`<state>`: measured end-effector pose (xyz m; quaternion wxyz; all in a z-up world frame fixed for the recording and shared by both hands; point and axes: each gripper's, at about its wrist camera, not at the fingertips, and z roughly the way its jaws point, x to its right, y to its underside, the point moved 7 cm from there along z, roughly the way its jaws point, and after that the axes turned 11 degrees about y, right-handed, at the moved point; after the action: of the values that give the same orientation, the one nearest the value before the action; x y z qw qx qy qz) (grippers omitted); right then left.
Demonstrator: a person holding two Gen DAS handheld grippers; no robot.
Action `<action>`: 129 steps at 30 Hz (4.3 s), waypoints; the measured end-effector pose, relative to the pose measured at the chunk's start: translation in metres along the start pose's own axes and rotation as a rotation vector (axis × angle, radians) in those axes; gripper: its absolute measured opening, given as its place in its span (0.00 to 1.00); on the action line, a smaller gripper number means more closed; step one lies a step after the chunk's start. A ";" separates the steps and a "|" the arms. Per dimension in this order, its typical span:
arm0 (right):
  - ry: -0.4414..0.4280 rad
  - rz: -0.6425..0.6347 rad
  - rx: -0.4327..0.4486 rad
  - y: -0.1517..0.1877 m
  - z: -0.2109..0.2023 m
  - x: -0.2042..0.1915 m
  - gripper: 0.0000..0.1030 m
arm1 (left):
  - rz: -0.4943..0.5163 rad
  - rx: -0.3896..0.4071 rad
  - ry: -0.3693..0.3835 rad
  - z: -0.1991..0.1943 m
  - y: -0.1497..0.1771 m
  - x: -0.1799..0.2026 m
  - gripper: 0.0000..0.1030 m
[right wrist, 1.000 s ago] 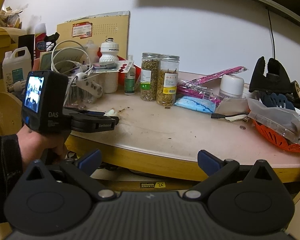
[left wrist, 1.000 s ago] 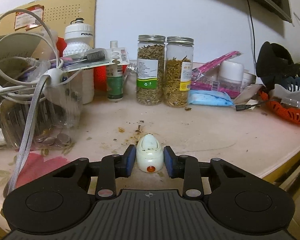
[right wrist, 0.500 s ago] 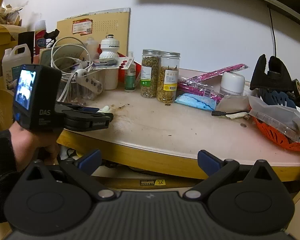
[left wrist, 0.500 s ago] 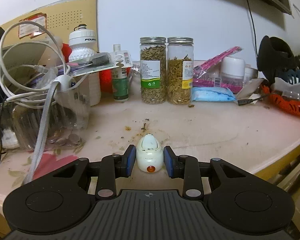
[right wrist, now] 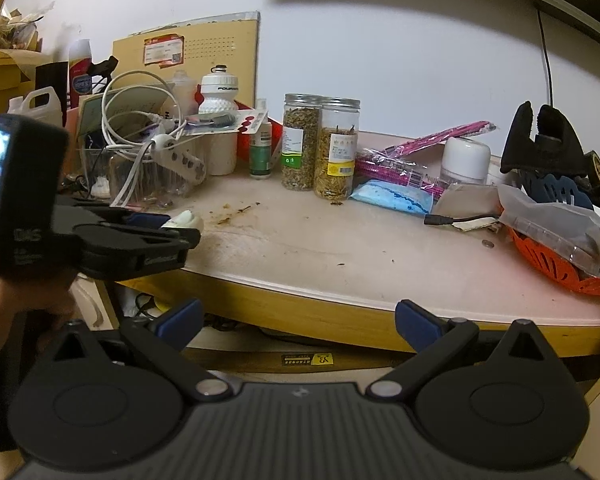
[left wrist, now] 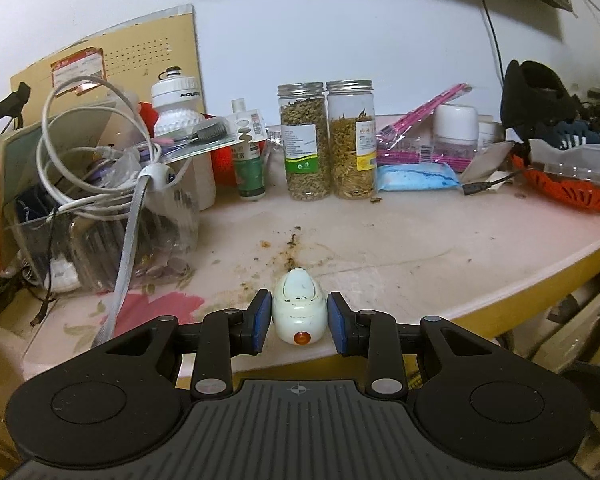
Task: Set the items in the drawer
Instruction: 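Lift the white toy off the tabletop with the left gripper, then carry the white toy with the left gripper down over the open drawer, then lower the white toy with the left gripper onto the drawer floor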
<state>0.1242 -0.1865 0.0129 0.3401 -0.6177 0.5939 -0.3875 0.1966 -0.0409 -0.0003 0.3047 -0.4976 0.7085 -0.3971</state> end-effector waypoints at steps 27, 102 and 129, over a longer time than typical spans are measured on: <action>-0.003 0.013 -0.037 0.008 0.000 0.004 1.00 | -0.108 -0.155 -0.046 -0.028 0.047 -0.007 0.29; 0.004 -0.018 -0.766 0.175 0.143 -0.021 0.99 | -0.348 -0.713 0.026 0.070 0.209 -0.006 0.29; 0.023 -0.029 -0.901 0.223 0.184 -0.025 0.99 | -0.372 -0.795 0.020 0.101 0.242 -0.011 0.29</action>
<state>0.1819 -0.1829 -0.2720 0.0250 -0.7081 0.6983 -0.1017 0.1712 -0.0106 -0.2599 0.0058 -0.6912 0.7076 -0.1465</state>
